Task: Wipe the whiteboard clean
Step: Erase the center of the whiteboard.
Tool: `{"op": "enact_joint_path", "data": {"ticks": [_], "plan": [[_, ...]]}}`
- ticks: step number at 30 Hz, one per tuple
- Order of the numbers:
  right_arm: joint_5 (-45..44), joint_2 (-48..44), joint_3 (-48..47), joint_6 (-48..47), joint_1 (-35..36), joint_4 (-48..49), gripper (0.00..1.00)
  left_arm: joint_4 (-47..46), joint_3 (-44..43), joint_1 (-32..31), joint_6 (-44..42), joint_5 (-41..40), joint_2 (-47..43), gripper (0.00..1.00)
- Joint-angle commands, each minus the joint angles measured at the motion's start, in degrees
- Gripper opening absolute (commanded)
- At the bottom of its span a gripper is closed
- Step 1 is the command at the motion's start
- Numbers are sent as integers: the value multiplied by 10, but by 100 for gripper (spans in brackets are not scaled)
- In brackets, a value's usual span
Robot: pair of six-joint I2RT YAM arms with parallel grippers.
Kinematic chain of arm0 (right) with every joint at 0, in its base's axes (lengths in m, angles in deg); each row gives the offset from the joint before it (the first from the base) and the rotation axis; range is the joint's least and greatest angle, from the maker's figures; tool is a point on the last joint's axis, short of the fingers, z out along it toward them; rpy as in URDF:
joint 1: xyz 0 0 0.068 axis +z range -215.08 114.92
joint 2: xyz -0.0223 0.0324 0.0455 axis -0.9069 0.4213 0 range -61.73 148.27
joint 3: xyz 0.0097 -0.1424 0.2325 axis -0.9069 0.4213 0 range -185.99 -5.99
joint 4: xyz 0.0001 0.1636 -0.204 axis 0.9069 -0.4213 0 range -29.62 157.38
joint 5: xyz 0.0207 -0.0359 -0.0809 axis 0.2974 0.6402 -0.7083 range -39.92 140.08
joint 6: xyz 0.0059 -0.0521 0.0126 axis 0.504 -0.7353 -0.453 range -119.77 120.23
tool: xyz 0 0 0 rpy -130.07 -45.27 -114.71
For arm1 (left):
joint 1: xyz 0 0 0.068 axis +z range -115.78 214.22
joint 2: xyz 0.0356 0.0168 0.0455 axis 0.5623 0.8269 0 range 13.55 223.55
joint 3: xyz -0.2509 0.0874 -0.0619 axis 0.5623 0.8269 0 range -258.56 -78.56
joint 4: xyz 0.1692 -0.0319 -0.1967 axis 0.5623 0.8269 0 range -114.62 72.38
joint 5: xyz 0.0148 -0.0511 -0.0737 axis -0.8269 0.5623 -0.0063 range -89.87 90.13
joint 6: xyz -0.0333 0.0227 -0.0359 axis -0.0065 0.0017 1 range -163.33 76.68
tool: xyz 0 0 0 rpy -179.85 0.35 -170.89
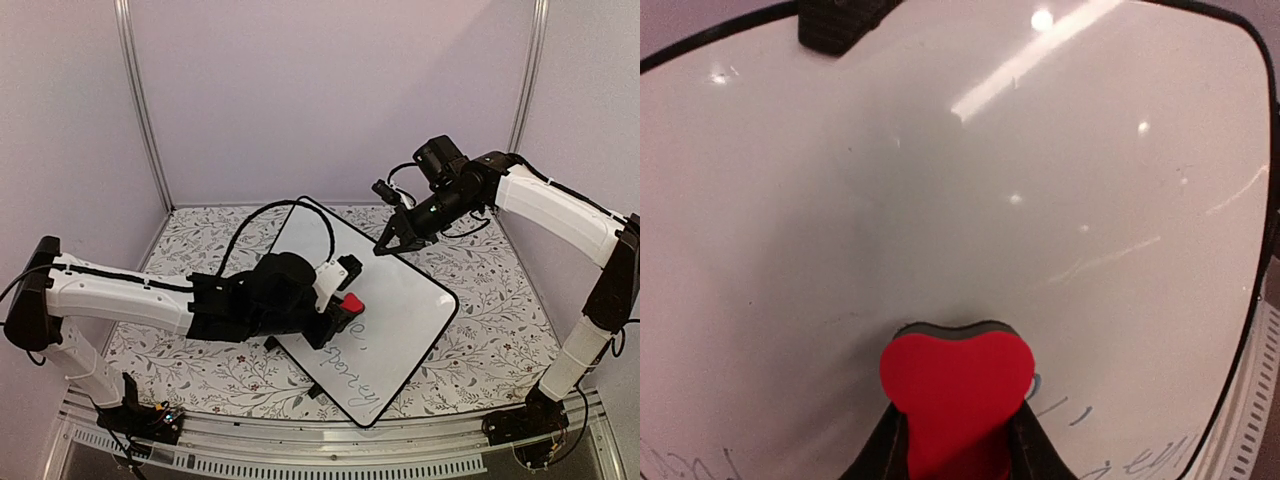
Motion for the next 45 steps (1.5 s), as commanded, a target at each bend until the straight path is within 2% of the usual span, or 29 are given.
{"op": "enact_joint_path", "data": {"ticks": [1, 16, 37, 45], "plan": [[6, 8, -7, -13, 14, -2, 0, 8, -23, -12, -22, 6, 40, 0], [9, 9, -7, -13, 14, -1, 0, 18, 11, -17, 6, 17, 63, 0], [10, 9, -8, -12, 14, -1, 0, -6, 142, -25, 80, 31, 35, 0], [11, 14, -9, -12, 15, -2, 0, -5, 120, -27, 54, -5, -7, 0]]}}
